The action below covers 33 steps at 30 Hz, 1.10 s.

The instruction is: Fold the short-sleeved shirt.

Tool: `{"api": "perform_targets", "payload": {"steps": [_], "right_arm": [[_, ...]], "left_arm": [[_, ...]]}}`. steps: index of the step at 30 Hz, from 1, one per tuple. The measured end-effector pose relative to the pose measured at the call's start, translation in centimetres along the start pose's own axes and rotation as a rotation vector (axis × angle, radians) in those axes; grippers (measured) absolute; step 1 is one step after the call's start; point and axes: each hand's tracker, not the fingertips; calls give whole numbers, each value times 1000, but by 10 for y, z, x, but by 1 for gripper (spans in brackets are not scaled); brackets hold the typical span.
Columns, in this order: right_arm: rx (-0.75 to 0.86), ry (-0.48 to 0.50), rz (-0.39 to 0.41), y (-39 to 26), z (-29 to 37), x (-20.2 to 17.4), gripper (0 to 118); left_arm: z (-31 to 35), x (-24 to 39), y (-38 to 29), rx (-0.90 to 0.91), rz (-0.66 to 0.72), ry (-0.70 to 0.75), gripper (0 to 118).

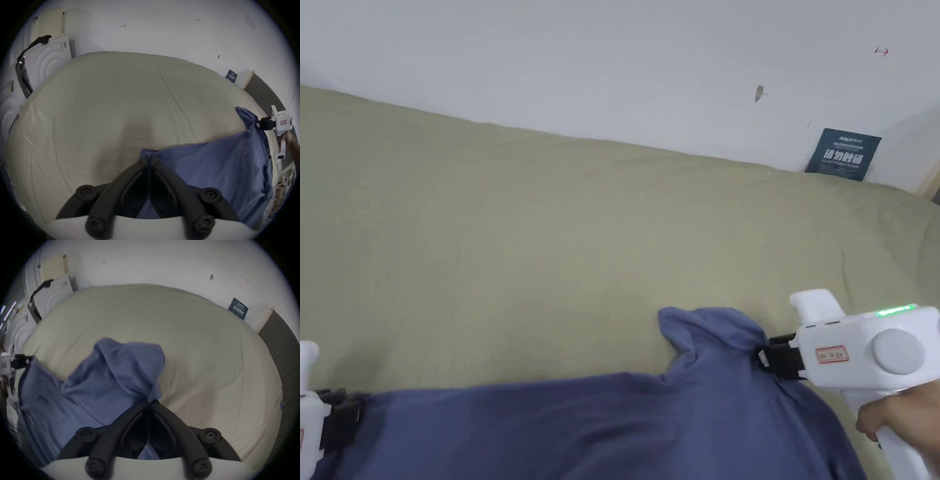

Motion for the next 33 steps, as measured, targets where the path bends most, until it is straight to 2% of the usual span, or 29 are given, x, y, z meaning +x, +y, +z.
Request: {"api": "perform_targets", "payload": {"steps": [5, 12, 15, 17, 21, 26, 31, 33], "right_arm": [[180, 53, -23, -13, 63, -22, 4], [258, 45, -46, -40, 152, -48, 4], [298, 32, -86, -58, 182, -48, 4], [296, 16, -152, -73, 201, -48, 4], [311, -7, -172, -106, 236, -54, 4], [305, -22, -235, -152, 273, -65, 4], [258, -49, -320, -202, 293, -73, 4], [231, -57, -327, -222, 294, -77, 4]], "left_arm": [[29, -9, 8, 52, 16, -39, 1], [92, -21, 12, 101, -44, -68, 1], [119, -23, 4, 128, -78, -57, 1], [139, -24, -5, 156, -99, -66, 1], [173, -27, -22, 171, -114, -97, 1], [204, -32, -46, 151, -167, -113, 1], [218, -42, -81, 99, -166, -133, 1], [218, -44, -98, 68, -161, -135, 1]]}}
